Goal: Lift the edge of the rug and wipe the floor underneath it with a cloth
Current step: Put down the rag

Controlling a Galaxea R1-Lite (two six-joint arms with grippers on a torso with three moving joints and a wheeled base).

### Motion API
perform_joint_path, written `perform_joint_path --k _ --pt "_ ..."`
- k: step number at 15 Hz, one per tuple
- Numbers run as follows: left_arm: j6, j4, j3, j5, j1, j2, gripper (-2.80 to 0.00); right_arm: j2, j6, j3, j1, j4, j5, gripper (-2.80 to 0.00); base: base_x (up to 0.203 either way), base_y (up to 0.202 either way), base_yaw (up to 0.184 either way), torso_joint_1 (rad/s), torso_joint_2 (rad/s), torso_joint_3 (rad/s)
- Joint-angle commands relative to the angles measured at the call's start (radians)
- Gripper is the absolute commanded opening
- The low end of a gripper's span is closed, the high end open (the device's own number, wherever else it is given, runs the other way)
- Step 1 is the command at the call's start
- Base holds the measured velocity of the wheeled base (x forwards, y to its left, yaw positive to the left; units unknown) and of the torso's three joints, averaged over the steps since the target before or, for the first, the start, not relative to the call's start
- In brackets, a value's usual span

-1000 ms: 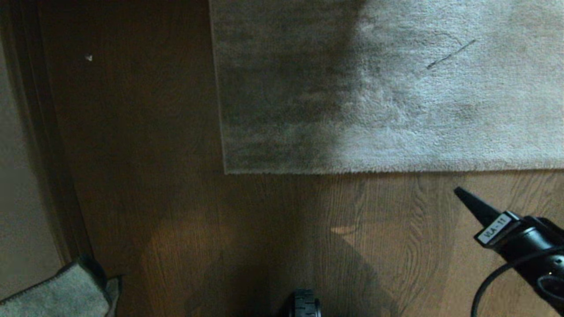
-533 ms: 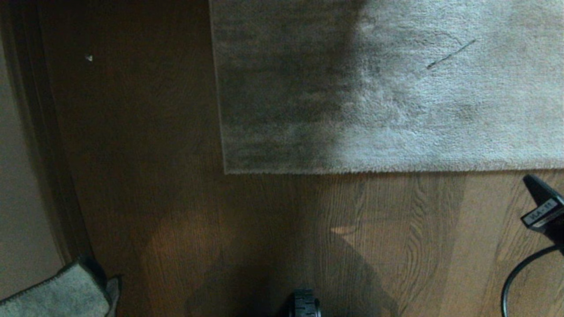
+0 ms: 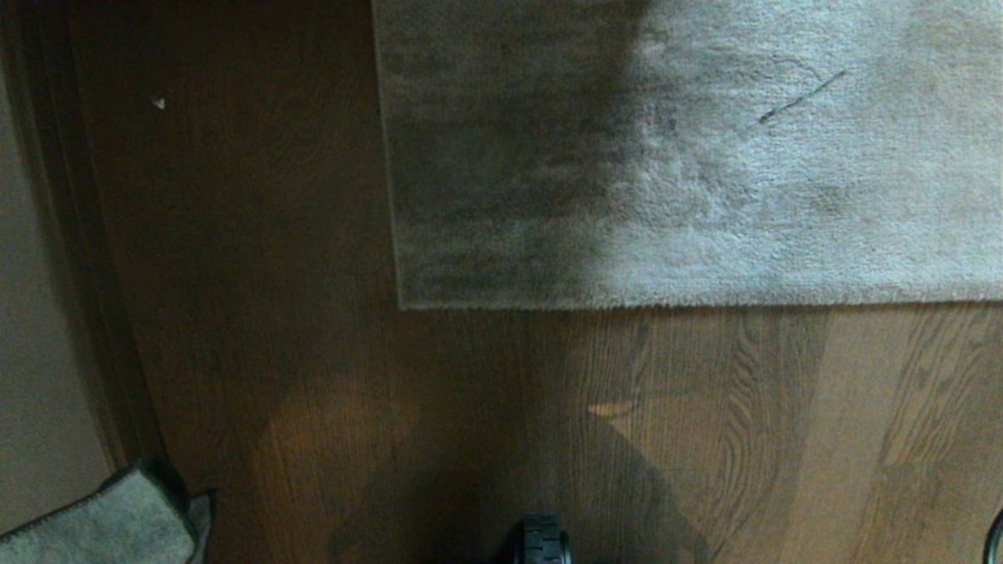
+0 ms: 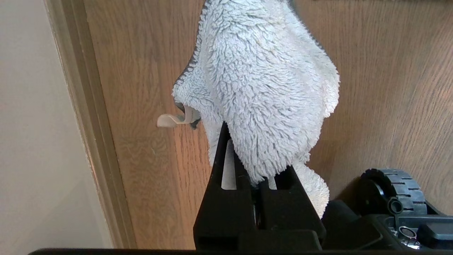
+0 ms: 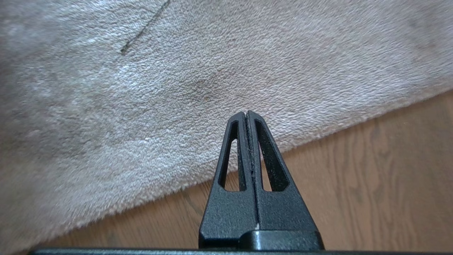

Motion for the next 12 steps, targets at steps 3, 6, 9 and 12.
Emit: perform_joint_path --k 3,6,9,12 --pt "-0.001 -0.001 0.000 -0.001 0.000 0.000 -2.80 -0.445 -0.011 -0.001 -0.002 0.377 0.133 -2.80 0.000 0.000 0.000 0.000 0.00 0.000" --pt "-0.001 0.000 0.000 0.001 0.000 0.000 -2.80 -0.819 -0.045 -0.022 0.000 0.808 0.252 -2.80 0.000 0.000 0.000 0.000 0.00 0.000" --pt "-0.002 0.000 0.000 0.001 0.000 0.000 -2.80 -1.024 -0.138 -0.018 0.006 1.256 0.283 -2.80 0.000 0.000 0.000 0.000 0.00 0.000" --pt "-0.002 0.000 0.000 0.001 0.000 0.000 -2.80 -1.031 -0.241 0.000 0.008 1.377 0.253 -2.80 0.000 0.000 0.000 0.000 0.00 0.000"
